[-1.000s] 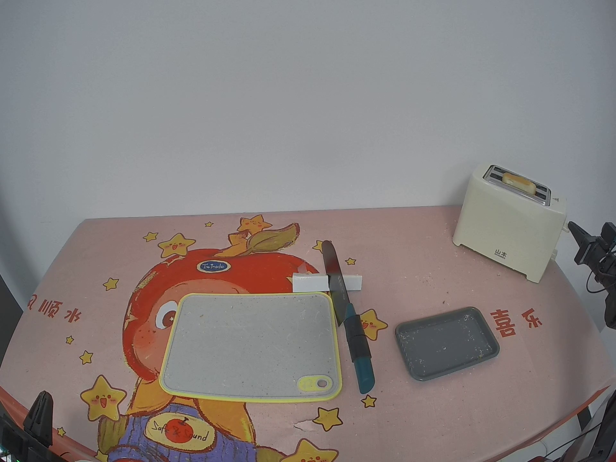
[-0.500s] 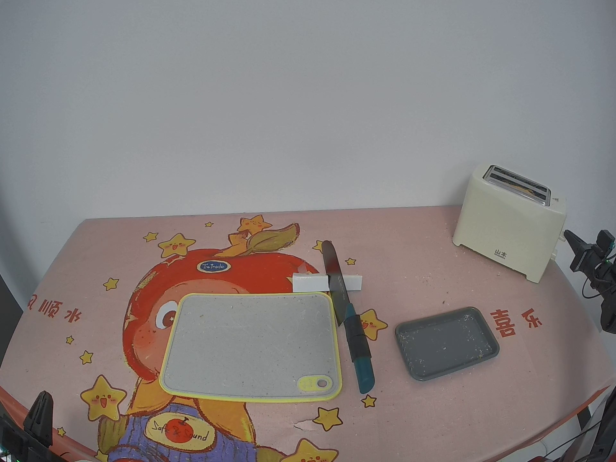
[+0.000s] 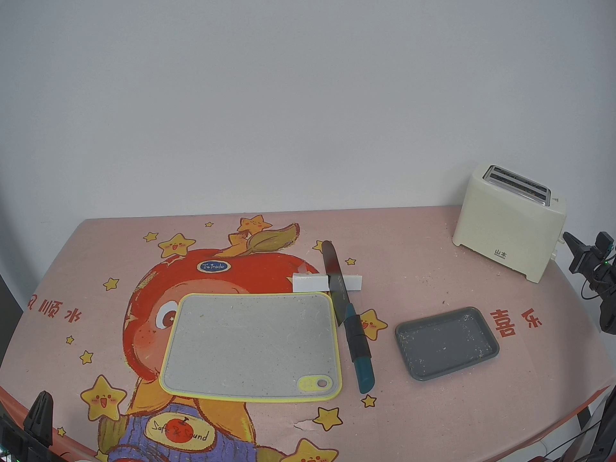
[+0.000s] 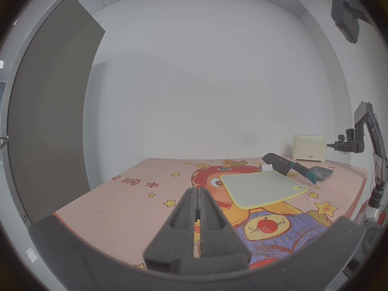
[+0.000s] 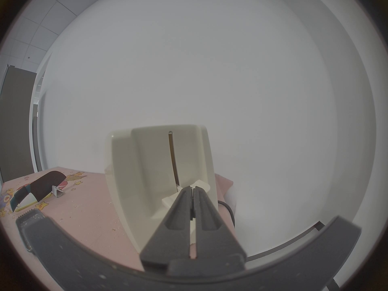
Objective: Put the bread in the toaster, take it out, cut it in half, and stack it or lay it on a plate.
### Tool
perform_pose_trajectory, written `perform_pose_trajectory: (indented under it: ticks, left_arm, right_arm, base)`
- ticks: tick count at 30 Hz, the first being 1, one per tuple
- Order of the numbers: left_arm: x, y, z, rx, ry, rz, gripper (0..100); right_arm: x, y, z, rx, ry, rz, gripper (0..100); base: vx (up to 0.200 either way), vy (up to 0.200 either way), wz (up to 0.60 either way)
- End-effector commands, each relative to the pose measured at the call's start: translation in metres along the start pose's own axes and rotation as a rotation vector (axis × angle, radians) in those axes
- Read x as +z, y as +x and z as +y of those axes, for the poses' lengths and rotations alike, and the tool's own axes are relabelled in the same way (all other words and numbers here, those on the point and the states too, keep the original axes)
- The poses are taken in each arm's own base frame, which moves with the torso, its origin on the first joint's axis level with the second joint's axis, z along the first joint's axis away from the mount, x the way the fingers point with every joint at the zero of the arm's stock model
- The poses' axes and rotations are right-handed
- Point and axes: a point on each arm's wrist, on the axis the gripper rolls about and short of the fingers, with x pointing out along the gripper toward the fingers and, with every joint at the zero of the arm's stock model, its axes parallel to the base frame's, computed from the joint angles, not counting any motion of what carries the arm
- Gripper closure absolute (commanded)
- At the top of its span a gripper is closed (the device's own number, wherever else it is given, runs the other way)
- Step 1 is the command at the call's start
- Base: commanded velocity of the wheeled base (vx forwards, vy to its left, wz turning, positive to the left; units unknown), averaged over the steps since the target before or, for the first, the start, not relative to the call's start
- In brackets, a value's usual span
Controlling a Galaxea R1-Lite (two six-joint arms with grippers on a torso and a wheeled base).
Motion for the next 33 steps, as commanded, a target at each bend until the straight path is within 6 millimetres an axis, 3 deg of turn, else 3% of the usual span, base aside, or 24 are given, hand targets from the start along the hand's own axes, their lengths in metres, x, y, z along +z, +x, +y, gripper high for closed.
perform_pose_trajectory:
  ticks: [1,9,17,26,33]
  left_arm:
    - [-0.005,0.001,0.000,0.000,0.000,0.009,100]
    - [-0.005,0.001,0.000,0.002,0.000,0.009,100]
    - [-0.005,0.001,0.000,0.002,0.000,0.009,100]
    - [-0.005,0.001,0.000,0.002,0.000,0.009,100]
    - [-0.005,0.001,0.000,0.000,0.000,0.009,100]
  right_arm:
    - [-0.002,0.000,0.000,0.001,0.005,0.006,100]
    - [0.002,0.000,0.001,0.003,-0.008,-0.010,100]
    - [0.047,-0.018,0.021,0.019,-0.079,-0.119,100]
    - [0.061,-0.031,0.032,0.032,-0.113,-0.156,100]
    - [0.059,-0.034,0.045,0.059,-0.113,-0.146,100]
  base:
    - [0.000,0.000,0.00]
    - [0.000,0.000,0.00]
    - [0.000,0.000,0.00]
    - [0.000,0.000,0.00]
    - [0.000,0.000,0.00]
